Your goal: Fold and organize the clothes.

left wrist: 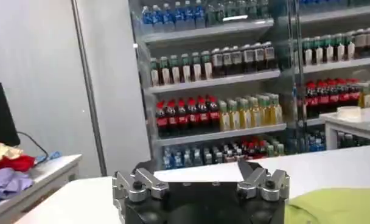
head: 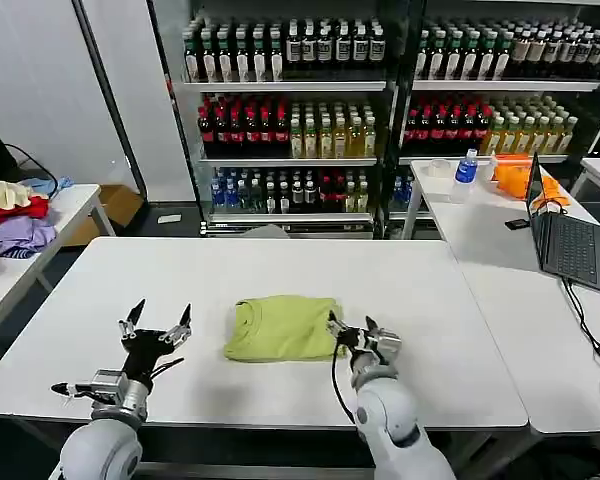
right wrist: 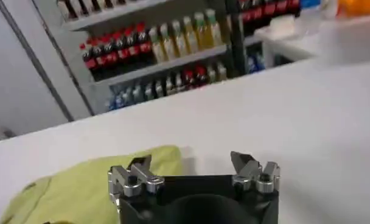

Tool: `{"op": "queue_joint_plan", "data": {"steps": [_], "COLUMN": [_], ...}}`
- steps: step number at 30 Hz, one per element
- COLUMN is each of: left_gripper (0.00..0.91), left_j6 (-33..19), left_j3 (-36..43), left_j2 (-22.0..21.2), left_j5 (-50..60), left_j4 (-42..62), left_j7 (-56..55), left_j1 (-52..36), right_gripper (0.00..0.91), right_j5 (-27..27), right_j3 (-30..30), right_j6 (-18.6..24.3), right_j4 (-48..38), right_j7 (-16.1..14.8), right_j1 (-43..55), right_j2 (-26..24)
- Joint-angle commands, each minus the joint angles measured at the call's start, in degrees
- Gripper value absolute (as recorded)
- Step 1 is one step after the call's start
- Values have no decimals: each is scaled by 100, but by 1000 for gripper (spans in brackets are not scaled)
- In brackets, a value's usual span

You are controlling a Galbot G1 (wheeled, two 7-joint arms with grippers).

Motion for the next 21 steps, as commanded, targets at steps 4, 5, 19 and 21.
{"op": "queue_joint_plan", "data": {"steps": [4, 5, 19, 21], "left_gripper": [907, 907, 907, 907], "left_j6": [-15, -12, 10, 18], "left_j3": [-106, -103, -65, -54], "left_j2": [32, 25, -2, 4], "left_j5": [8, 8, 8, -2], "left_j4": [32, 39, 65, 69], "left_j7": [6, 4, -8, -11], "left_j1": [73, 68, 17, -7], "right_gripper": [464, 393, 0, 0], "right_j5": [1634, 1724, 2100, 2134], "right_j3": [-158, -130, -62, -42], "right_j6": [-354, -354, -341, -340], "right_j4": [-908, -975, -1106, -1077], "right_j7": [261, 288, 428, 429], "right_j1": [807, 852, 988, 985], "right_j2": [160, 165, 20, -28]}}
